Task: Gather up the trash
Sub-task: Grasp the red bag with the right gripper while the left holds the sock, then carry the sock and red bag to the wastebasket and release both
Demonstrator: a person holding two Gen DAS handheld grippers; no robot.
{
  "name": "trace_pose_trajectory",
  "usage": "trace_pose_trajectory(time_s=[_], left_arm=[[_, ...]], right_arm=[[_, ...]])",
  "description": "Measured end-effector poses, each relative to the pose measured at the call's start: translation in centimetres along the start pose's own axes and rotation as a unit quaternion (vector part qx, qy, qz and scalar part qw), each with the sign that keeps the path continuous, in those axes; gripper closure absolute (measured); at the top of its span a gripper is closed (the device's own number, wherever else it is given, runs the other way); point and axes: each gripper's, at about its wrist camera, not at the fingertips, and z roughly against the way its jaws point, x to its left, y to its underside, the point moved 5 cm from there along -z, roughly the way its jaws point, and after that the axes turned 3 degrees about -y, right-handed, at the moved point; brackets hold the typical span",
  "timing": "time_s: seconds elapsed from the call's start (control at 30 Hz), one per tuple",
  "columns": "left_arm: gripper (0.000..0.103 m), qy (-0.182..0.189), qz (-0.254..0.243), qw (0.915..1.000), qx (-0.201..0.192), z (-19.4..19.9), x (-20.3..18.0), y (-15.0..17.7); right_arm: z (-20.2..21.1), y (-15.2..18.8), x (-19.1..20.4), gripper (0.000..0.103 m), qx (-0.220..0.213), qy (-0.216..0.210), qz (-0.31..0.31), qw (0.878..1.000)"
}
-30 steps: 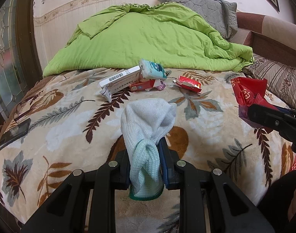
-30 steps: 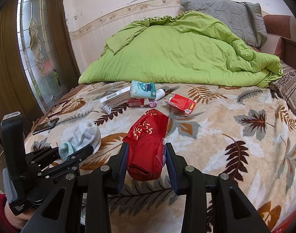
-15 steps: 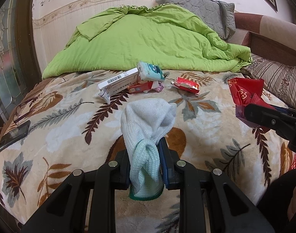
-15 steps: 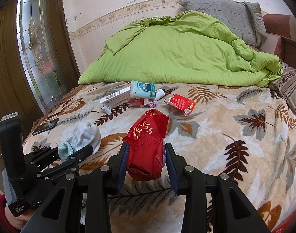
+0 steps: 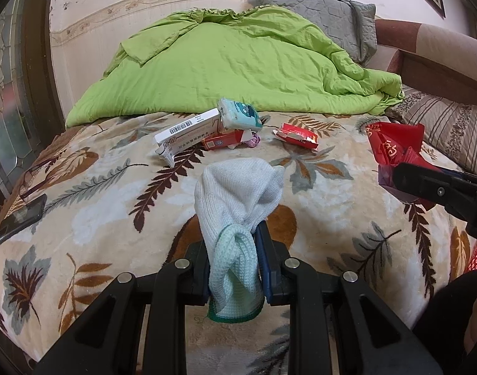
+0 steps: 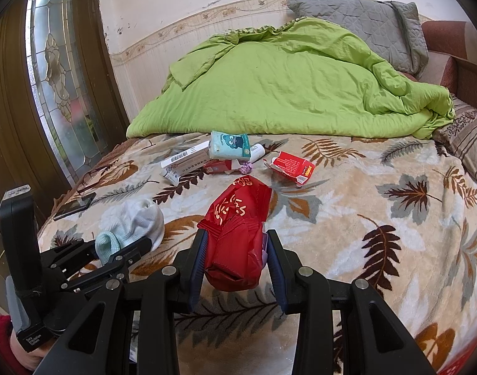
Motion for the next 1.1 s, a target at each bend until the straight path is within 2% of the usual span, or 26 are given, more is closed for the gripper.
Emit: trace_pose_trajectory(time_s=[0.5, 1.1], left_arm=[[0.08, 0.02, -0.007, 0.9997, 0.009, 0.1, -0.7, 0.7], [0.08, 0.047, -0.038, 0.9981, -0.004, 4.1, -4.3, 0.0]], right_arm=[[2.7, 0.9, -1.0, 0.063, -0.006, -0.001, -0.038, 0.999], [7.3, 3.5, -3.1, 0.063, -0.008, -0.012, -0.094, 0.995]])
